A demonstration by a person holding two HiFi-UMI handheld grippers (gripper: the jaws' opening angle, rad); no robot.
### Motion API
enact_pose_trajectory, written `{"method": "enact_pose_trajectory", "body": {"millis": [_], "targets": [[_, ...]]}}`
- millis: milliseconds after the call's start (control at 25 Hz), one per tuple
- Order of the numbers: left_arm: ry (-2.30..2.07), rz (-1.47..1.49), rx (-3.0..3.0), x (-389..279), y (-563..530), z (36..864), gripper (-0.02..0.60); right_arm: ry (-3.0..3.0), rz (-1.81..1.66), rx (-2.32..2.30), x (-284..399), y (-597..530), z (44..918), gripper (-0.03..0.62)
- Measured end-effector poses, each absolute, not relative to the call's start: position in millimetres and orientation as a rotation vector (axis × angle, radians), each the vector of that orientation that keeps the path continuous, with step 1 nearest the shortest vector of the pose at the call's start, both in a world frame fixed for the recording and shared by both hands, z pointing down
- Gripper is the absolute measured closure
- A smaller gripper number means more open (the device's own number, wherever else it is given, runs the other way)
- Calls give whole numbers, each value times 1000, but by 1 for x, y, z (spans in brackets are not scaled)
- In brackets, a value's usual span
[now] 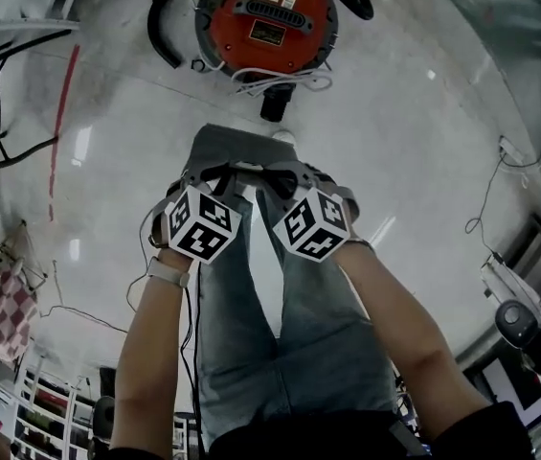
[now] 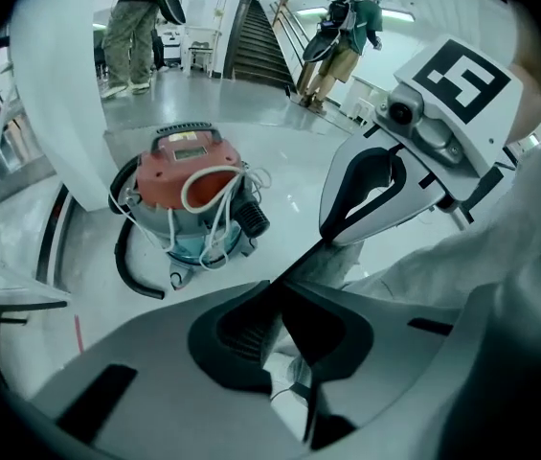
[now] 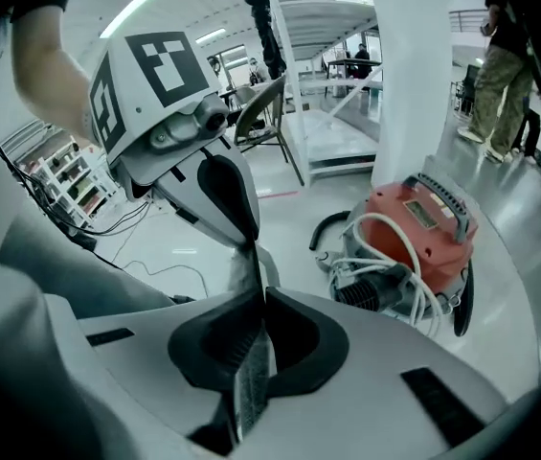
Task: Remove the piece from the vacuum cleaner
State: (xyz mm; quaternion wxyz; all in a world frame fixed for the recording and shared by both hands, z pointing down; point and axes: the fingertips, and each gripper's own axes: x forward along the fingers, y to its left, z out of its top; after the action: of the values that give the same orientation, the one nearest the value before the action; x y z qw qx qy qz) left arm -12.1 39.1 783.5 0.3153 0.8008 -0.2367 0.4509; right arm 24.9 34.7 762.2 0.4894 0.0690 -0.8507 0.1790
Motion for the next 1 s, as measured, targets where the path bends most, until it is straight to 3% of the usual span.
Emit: {"method": "enact_pose_trajectory", "body": {"millis": [360,1000], "targets": [[-799,1074,2156,-51,21,697,532,-2120,310,150,-13,15,679,554],[-926,996,2318,-87,-3,464,535,-2216,189,235,-48,-6,440,554]]}}
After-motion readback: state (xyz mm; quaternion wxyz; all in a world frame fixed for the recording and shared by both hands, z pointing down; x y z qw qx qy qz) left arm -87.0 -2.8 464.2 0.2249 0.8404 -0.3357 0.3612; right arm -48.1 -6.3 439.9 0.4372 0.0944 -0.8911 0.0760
